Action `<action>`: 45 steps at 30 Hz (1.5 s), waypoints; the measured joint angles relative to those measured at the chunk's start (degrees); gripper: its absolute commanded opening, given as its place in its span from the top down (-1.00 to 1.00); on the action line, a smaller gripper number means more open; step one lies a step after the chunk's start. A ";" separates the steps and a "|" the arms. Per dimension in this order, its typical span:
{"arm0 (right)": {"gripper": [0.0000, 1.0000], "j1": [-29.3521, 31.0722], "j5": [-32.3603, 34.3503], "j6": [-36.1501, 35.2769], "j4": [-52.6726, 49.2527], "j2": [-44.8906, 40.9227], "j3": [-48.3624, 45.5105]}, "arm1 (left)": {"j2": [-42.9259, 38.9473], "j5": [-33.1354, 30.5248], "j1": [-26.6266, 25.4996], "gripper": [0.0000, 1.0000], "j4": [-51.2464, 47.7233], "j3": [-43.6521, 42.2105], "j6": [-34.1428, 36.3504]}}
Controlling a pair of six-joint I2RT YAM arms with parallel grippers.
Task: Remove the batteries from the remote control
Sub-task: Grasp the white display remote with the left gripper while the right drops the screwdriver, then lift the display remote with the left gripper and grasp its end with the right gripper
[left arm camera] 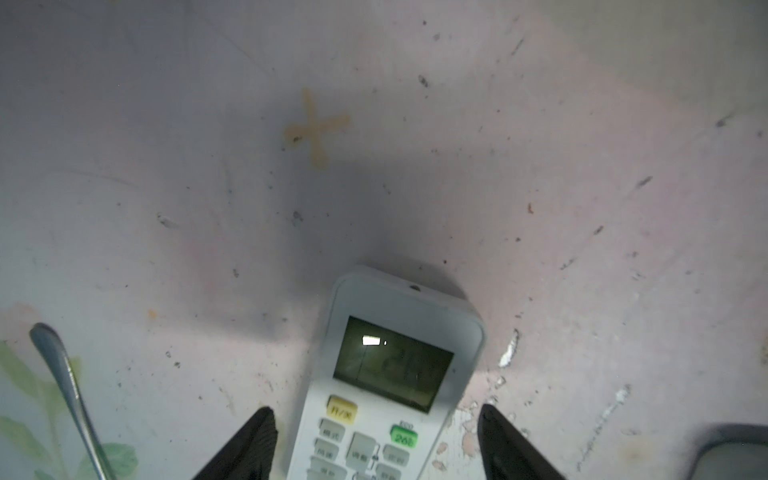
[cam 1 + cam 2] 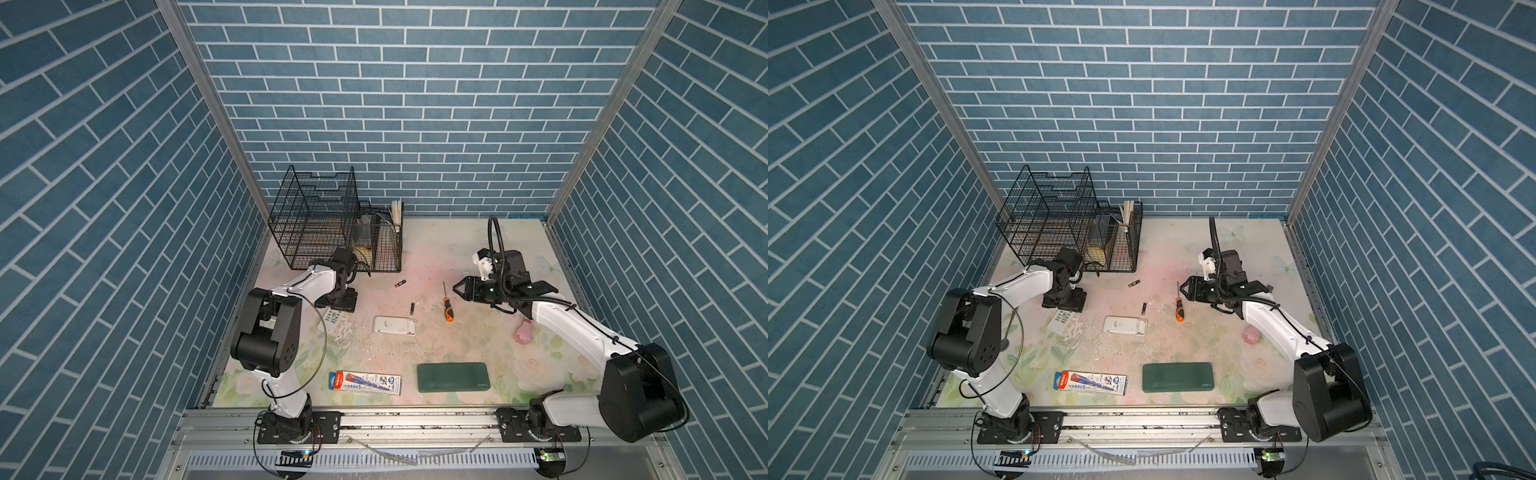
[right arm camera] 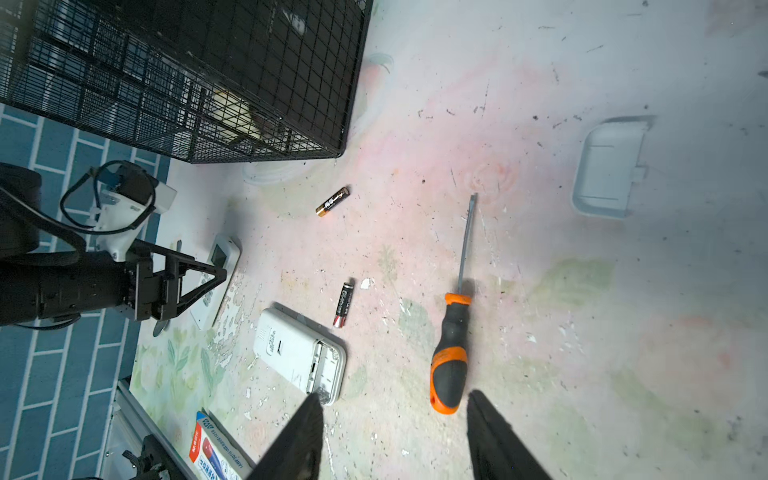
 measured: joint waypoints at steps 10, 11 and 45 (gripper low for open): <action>-0.06 0.00 0.81 0.02 -0.92 -0.11 0.00 | 2.80 0.02 0.50 -0.40 0.79 0.35 0.35; -0.06 0.00 0.83 0.02 -0.94 -0.11 0.00 | 2.82 0.09 0.59 -0.36 0.87 0.35 0.26; 0.07 8.37 1.68 3.06 4.70 0.59 -0.87 | -19.80 15.52 1.79 0.30 13.99 -16.11 -18.36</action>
